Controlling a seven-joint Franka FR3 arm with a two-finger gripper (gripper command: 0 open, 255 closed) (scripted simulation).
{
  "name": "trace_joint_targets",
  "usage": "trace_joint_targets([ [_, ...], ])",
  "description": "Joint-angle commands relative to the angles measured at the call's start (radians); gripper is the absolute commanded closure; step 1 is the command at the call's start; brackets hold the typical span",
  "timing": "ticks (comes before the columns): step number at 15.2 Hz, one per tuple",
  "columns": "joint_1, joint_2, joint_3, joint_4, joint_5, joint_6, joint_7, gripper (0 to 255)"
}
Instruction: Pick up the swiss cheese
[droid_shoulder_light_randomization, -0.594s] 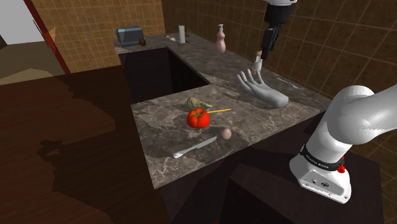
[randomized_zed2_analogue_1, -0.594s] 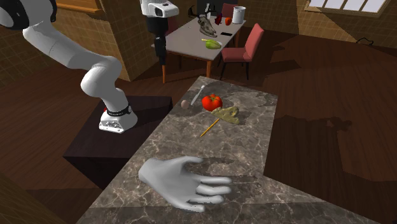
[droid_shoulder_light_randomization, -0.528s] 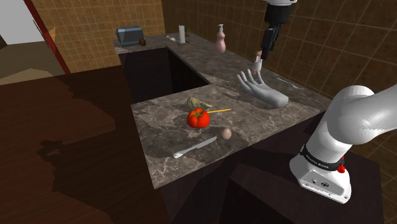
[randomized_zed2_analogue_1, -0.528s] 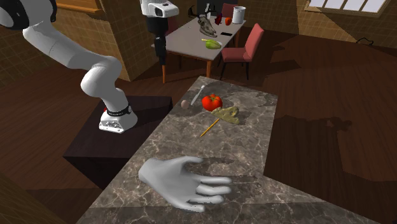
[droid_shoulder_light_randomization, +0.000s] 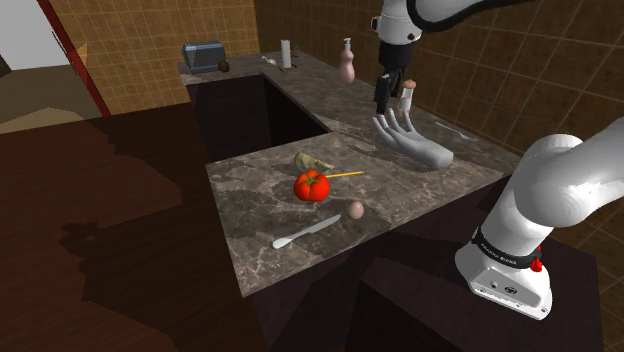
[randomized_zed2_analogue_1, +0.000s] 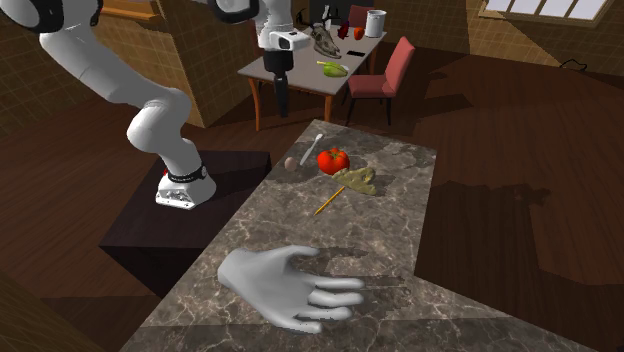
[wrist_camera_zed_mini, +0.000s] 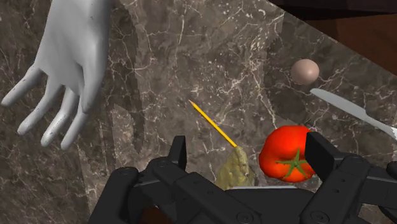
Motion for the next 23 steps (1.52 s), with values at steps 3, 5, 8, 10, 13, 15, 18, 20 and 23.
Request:
trace_joint_targets([
  [3, -0.005, 0.129, 0.05, 0.002, -0.04, 0.133, 0.067, 0],
  [5, -0.01, 0.198, 0.073, 0.014, -0.068, 0.191, 0.104, 0],
  [8, -0.022, 0.308, 0.107, 0.043, -0.123, 0.267, 0.165, 0],
  [10, -0.03, 0.385, 0.127, 0.071, -0.167, 0.311, 0.211, 0],
  [13, -0.039, 0.504, 0.152, 0.126, -0.247, 0.361, 0.287, 0],
  [15, -0.04, 0.585, 0.162, 0.171, -0.306, 0.385, 0.339, 0],
  [18, -0.033, 0.709, 0.168, 0.249, -0.398, 0.405, 0.416, 0],
  [20, -0.022, 0.792, 0.164, 0.309, -0.457, 0.411, 0.462, 0],
  [23, 0.003, 0.916, 0.15, 0.41, -0.537, 0.409, 0.52, 0],
])
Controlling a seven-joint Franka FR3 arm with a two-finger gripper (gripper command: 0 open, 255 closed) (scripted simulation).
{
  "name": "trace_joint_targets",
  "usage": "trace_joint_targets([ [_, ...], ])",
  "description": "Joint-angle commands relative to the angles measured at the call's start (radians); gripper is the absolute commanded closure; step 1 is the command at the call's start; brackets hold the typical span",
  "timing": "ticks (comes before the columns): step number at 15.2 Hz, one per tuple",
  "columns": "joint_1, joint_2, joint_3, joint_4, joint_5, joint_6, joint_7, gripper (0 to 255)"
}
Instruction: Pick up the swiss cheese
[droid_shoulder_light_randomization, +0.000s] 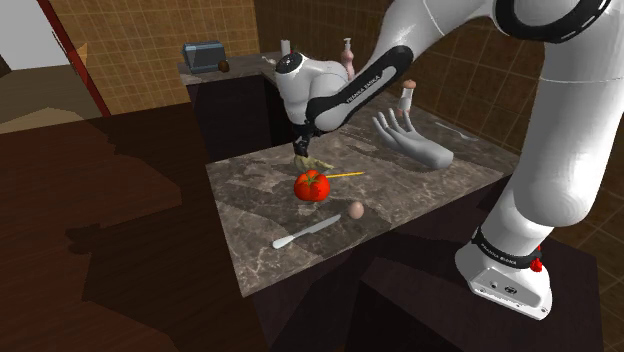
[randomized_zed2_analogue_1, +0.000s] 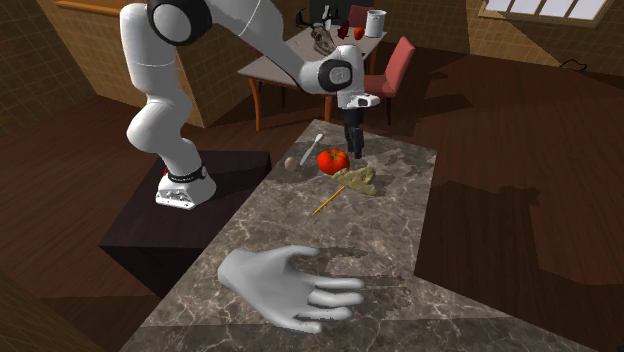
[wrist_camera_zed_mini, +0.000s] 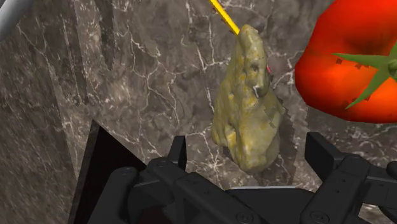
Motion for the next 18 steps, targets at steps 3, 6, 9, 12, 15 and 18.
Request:
trace_joint_targets([
  [3, 0.039, 0.166, -0.027, 0.145, -0.096, -0.009, 0.065, 0],
  [6, 0.043, 0.184, -0.033, 0.144, -0.107, 0.007, 0.079, 0],
  [9, 0.046, 0.211, -0.04, 0.143, -0.125, 0.029, 0.101, 0],
  [12, 0.05, 0.234, -0.047, 0.143, -0.14, 0.047, 0.119, 0],
  [15, 0.051, 0.234, -0.046, 0.142, -0.14, 0.048, 0.121, 255],
  [18, 0.051, 0.235, -0.047, 0.143, -0.14, 0.048, 0.12, 255],
])
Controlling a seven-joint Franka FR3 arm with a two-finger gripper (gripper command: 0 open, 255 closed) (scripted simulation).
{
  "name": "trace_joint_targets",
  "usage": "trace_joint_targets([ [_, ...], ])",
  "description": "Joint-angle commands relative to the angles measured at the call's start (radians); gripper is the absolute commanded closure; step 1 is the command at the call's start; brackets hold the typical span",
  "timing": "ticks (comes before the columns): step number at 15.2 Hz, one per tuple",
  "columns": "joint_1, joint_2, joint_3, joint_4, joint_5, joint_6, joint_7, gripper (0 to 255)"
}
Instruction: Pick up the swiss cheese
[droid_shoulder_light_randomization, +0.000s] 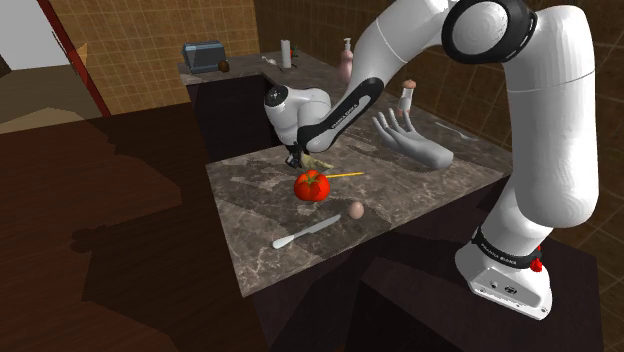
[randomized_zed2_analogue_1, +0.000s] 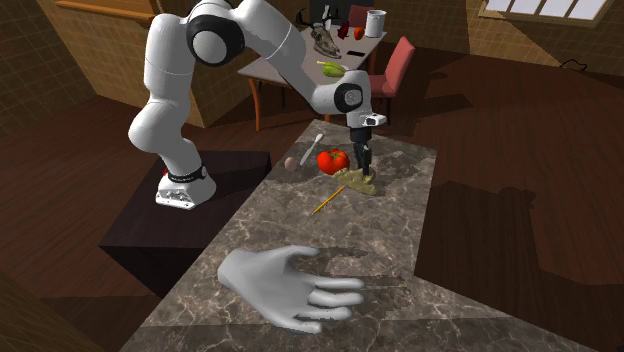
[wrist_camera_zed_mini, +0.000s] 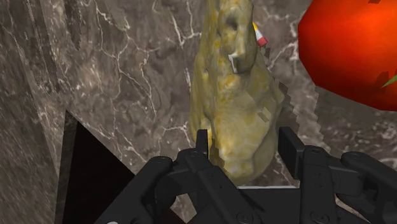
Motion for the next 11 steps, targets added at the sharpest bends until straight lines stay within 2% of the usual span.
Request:
trace_joint_targets([
  [1, 0.0, 0.002, 0.0, -0.001, 0.0, 0.0, 0.0, 255],
  [11, -0.009, -0.052, 0.015, 0.001, 0.036, -0.044, -0.044, 255],
])
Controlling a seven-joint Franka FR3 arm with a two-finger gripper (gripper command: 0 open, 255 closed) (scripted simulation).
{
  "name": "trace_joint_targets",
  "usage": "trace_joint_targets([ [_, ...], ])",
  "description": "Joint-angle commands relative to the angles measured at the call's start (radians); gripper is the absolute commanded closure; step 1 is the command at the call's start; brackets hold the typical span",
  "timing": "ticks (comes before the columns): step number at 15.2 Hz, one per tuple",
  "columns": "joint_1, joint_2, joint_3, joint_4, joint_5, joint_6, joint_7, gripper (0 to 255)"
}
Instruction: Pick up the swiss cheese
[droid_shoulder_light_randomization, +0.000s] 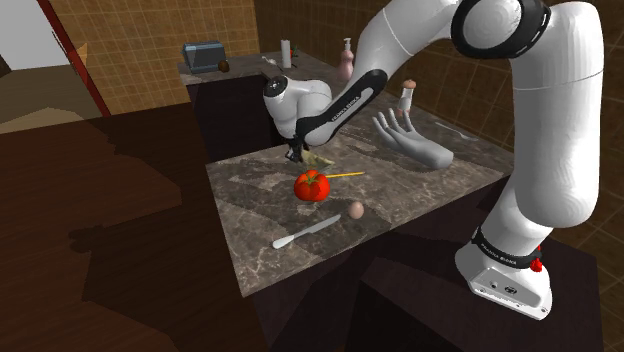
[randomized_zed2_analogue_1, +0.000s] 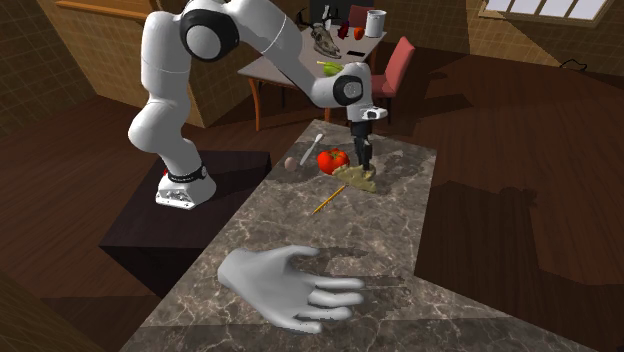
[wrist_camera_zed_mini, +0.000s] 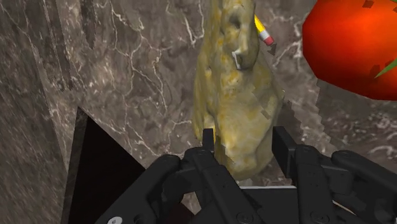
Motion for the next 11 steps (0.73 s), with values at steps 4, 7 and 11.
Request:
trace_joint_targets([
  [4, -0.006, -0.04, 0.011, 0.01, 0.029, -0.039, -0.038, 255],
  [7, -0.009, -0.064, 0.017, 0.016, 0.046, -0.063, -0.06, 255],
  [11, -0.011, -0.08, 0.021, 0.022, 0.058, -0.081, -0.075, 255],
])
